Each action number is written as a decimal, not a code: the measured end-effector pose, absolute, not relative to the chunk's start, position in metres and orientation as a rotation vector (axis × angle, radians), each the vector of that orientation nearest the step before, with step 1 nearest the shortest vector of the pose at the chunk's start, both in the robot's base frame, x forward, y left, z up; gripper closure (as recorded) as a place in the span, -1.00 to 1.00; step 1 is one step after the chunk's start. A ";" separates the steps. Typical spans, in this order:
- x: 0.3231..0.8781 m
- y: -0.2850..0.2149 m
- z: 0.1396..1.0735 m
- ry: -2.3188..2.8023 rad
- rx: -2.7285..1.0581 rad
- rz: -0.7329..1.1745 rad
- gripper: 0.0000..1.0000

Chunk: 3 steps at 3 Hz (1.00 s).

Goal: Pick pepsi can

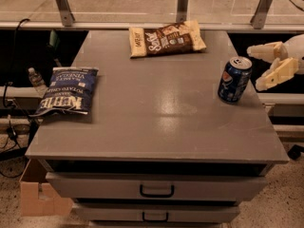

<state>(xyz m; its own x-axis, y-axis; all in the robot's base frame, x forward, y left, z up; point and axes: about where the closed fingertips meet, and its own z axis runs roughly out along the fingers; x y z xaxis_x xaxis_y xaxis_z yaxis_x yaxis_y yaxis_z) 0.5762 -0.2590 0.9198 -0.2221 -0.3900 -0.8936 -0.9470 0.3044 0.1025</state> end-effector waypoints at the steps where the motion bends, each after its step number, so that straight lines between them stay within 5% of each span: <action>1: 0.578 -0.253 0.902 1.723 -1.236 0.895 -1.00; 2: 0.578 -0.255 0.898 1.686 -1.252 0.900 -1.00; 3: 0.575 -0.253 0.897 1.652 -1.232 0.932 -0.67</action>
Offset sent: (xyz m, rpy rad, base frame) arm -0.0050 -0.0064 -0.0226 0.0441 -0.0762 0.0852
